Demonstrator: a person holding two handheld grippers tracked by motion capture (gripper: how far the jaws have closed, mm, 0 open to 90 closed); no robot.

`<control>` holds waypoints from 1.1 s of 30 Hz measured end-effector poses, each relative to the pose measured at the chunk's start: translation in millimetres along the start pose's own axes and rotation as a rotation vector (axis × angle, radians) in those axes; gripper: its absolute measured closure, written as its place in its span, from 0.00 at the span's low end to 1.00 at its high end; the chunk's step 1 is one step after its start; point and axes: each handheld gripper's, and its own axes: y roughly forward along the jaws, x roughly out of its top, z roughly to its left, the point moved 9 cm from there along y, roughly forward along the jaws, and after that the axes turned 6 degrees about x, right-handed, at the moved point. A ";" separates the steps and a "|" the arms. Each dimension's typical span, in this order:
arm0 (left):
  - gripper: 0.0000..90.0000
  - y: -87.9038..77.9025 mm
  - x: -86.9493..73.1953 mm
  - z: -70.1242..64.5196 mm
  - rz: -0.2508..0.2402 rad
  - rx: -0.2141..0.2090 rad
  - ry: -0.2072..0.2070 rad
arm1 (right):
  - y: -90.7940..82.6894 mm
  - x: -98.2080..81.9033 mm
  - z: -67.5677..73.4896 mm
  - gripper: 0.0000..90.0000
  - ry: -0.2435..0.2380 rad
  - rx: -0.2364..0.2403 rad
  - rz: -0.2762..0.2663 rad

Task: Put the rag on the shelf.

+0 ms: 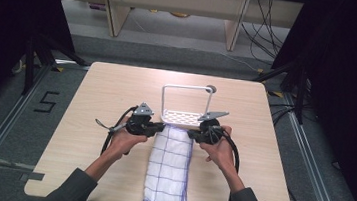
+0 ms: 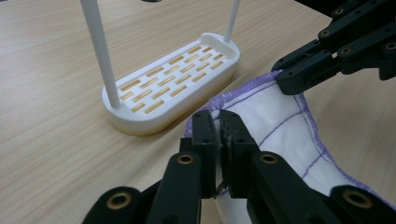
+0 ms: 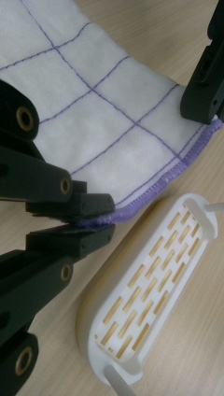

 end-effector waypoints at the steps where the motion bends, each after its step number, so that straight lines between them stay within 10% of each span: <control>1: 0.94 -1.7 0.3 0.2 0.001 0.002 -0.001 | -1.4 0.1 1.9 0.94 0.011 0.009 0.001; 33: 0.95 -93.4 95.2 -54.1 -0.158 -0.049 0.121 | -121.1 74.0 50.3 0.94 -0.173 -0.013 -0.186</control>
